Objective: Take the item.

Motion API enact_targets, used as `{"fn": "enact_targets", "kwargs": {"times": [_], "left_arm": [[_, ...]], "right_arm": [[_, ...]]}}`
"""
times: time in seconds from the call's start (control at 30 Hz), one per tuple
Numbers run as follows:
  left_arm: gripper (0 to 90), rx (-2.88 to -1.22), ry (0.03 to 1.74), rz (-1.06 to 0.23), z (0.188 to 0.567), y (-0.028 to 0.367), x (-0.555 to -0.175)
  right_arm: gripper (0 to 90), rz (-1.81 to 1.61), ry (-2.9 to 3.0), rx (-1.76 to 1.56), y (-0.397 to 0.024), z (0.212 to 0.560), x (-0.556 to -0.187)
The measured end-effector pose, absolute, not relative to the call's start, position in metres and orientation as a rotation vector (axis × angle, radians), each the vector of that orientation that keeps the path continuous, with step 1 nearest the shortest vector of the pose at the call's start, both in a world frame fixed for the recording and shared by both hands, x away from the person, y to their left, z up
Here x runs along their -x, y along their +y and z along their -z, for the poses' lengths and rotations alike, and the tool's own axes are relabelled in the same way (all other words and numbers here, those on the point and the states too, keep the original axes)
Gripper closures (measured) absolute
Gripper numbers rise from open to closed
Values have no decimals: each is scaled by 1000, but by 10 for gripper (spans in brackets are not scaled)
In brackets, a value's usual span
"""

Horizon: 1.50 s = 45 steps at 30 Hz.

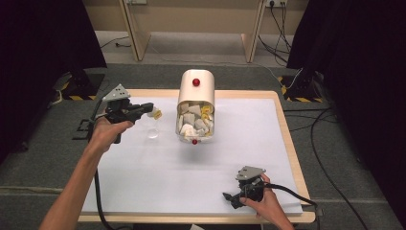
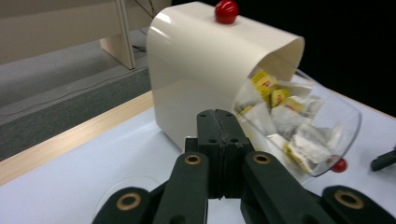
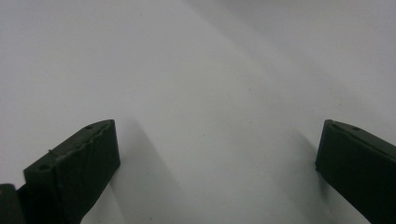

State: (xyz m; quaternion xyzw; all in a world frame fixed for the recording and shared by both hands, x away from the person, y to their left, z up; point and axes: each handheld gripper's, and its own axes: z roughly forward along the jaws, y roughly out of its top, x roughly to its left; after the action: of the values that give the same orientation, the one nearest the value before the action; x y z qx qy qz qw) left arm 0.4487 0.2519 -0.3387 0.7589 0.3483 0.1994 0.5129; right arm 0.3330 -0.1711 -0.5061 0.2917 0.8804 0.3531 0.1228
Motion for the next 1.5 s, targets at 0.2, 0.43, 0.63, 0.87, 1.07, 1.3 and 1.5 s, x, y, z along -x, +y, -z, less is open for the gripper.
{"fn": "enact_targets", "kwargs": {"times": [0.2,0.43,0.63,0.87,1.07,1.3,1.5], "left_arm": [[889,-1837,880,-504,350,259,-456],[889,-1823,932,-510,359,268,-465],[889,-1823,957,-518,363,272,-470],[889,-1836,986,-510,374,274,-476],[889,-1845,1016,-502,385,275,-482],[888,-1870,1029,-500,392,271,-487],[887,-1892,1038,-499,398,266,-491]], "right_arm": [[1,-1030,2568,-850,-171,506,-333],[1,-1031,2568,-851,-171,506,-333],[1,-1030,2568,-851,-171,506,-333],[1,-1031,2569,-851,-171,506,-333],[1,-1030,2569,-851,-171,506,-333],[1,-1031,2568,-851,-171,506,-333],[1,-1031,2568,-851,-171,506,-333]]}}
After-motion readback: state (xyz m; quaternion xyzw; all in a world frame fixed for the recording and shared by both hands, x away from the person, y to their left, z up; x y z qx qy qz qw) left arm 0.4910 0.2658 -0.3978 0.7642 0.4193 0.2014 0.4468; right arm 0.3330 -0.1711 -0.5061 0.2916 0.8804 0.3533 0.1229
